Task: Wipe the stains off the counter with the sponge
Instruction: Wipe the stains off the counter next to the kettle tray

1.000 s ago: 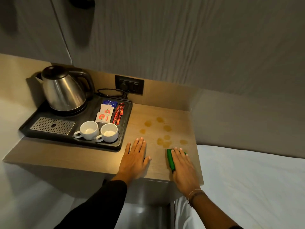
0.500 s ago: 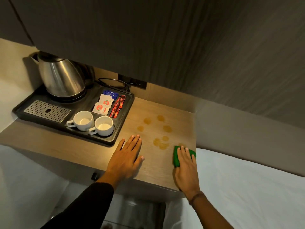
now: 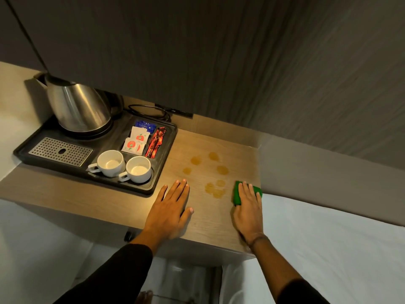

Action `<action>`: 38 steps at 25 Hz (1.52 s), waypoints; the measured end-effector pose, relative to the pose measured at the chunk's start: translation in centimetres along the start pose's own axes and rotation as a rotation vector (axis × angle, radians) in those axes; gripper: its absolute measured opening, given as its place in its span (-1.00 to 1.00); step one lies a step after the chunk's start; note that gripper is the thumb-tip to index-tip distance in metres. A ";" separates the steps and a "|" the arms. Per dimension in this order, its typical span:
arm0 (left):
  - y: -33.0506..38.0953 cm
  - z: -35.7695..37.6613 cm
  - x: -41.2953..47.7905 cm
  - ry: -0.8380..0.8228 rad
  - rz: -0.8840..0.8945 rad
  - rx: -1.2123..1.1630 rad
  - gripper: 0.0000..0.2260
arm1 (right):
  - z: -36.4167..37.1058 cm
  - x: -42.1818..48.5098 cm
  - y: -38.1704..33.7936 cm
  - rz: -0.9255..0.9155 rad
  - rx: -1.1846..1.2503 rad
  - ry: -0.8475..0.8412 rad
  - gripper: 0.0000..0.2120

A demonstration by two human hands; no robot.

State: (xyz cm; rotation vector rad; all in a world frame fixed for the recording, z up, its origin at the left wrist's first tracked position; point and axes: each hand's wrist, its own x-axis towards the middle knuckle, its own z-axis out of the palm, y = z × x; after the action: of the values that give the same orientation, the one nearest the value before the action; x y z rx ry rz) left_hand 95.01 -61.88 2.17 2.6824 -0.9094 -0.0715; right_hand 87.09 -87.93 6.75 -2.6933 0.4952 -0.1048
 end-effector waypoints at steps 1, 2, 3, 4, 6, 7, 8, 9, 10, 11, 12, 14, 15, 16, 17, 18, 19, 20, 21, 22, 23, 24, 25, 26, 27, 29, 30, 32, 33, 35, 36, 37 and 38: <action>0.1 -0.1 0.0 -0.006 -0.002 -0.003 -0.35 | 0.4 0.0 -1.0 -0.038 -0.003 -0.024 -0.29; 0.2 -0.2 -0.1 -0.008 -0.002 -0.004 -0.35 | 0.9 -0.7 -1.0 -0.113 -0.005 -0.057 -0.27; 0.1 -0.3 0.0 -0.002 -0.001 -0.003 -0.35 | 1.2 -2.1 -0.3 -0.188 0.001 -0.092 -0.24; 0.1 -0.3 -0.1 0.004 0.001 -0.004 -0.35 | 1.1 -4.0 1.0 -0.241 0.004 -0.123 -0.22; 0.1 -0.2 -0.1 0.006 -0.002 -0.004 -0.36 | 0.0 -4.9 3.8 -0.281 -0.007 -0.115 -0.19; 0.1 -0.2 -0.1 0.003 0.000 -0.002 -0.36 | -0.3 -3.5 4.4 -0.248 -0.001 -0.093 -0.20; 0.1 -0.2 -0.1 0.001 0.003 0.002 -0.36 | -0.7 -1.5 3.6 -0.185 -0.001 -0.065 -0.23; 0.1 -0.2 -0.1 0.004 0.006 0.009 -0.36 | -0.8 0.6 2.1 -0.119 0.002 -0.035 -0.26; 0.0 -0.3 0.0 0.009 0.008 0.013 -0.37 | -0.7 2.1 0.0 -0.081 0.023 -0.032 -0.28; 0.0 -0.3 0.0 0.008 0.006 0.007 -0.37 | -0.1 2.4 -1.9 -0.113 0.028 -0.062 -0.28; 0.1 -0.3 -0.1 0.003 0.002 0.001 -0.37 | 0.8 1.7 -2.8 -0.186 0.025 -0.104 -0.27; 0.1 -0.2 -0.1 0.007 -0.002 0.008 -0.36 | 1.9 -1.3 -1.7 -0.367 0.006 -0.184 -0.23; 0.0 -0.1 0.0 0.003 -0.004 0.011 -0.36 | 1.7 -3.2 0.0 -0.397 0.009 -0.194 -0.21; 0.0 0.0 0.0 0.000 -0.007 0.010 -0.36 | 1.2 -3.8 1.5 -0.408 0.002 -0.179 -0.19; 0.0 0.1 0.0 0.002 -0.010 0.012 -0.36 | 0.7 -3.1 2.2 -0.393 0.006 -0.158 -0.20; 0.0 0.1 -0.1 0.001 -0.007 0.014 -0.36 | 0.6 -1.6 1.8 -0.344 0.020 -0.128 -0.22; 0.1 0.1 -0.1 -0.002 -0.003 0.016 -0.36 | 0.5 0.4 0.3 -0.269 0.025 -0.088 -0.24; 0.1 0.0 -0.1 0.003 -0.003 0.019 -0.36 | 0.6 2.1 -1.9 -0.204 0.029 -0.065 -0.25; 0.1 0.0 -0.1 0.012 -0.003 0.020 -0.36 | 0.9 2.9 -4.1 -0.185 0.043 -0.082 -0.26; 0.2 -0.1 -0.1 0.019 -0.004 0.017 -0.35 | 1.6 2.7 -5.6 -0.234 0.048 -0.121 -0.26; 0.2 -0.1 -0.1 0.024 -0.001 0.014 -0.35 | 2.4 1.8 -5.9 -0.305 0.052 -0.164 -0.25; 0.2 -0.1 -0.1 0.025 0.003 0.014 -0.36 | 2.7 0.5 -5.2 -0.387 0.043 -0.208 -0.23; 0.2 0.0 0.0 0.024 0.001 0.013 -0.36 | 2.7 -0.9 -3.5 -0.454 0.033 -0.235 -0.21; 0.1 0.1 -0.1 0.024 -0.005 0.012 -0.36 | 2.1 -2.1 -1.4 -0.482 0.029 -0.230 -0.20; 0.1 0.3 -0.1 0.029 -0.014 0.014 -0.36 | 1.2 -1.9 0.4 -0.482 0.025 -0.201 -0.21; 0.2 0.3 -0.1 0.036 -0.017 0.011 -0.36 | 0.1 1.9 0.9 -0.367 0.056 -0.131 -0.28; 0.3 0.3 -0.1 0.029 -0.012 0.004 -0.36 | 0.0 4.7 0.1 -0.268 0.065 -0.098 -0.32; 0.2 0.2 -0.2 0.031 -0.010 0.000 -0.36 | 0.3 8.3 -2.8 -0.141 0.073 -0.086 -0.33; 0.2 0.1 -0.3 0.032 -0.010 -0.004 -0.35 | 0.7 8.7 -3.7 -0.183 0.063 -0.108 -0.32; 0.2 0.0 -0.2 0.032 -0.009 -0.016 -0.36 | 1.6 7.7 -2.8 -0.346 0.019 -0.162 -0.27; 0.2 0.0 -0.2 0.037 -0.012 -0.017 -0.36 | 1.5 6.6 -1.3 -0.410 -0.008 -0.187 -0.26; 0.2 0.2 -0.1 0.047 -0.017 -0.015 -0.36 | 1.1 5.8 0.4 -0.434 -0.025 -0.193 -0.24; 0.2 0.3 -0.1 0.053 -0.023 -0.010 -0.36 | 0.6 6.4 1.2 -0.426 -0.026 -0.178 -0.25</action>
State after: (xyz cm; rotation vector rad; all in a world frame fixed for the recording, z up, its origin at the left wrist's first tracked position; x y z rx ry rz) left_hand 94.77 -62.03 1.99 2.6722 -0.8602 -0.0107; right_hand 92.71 -91.04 5.74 -2.7576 -0.1352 0.0240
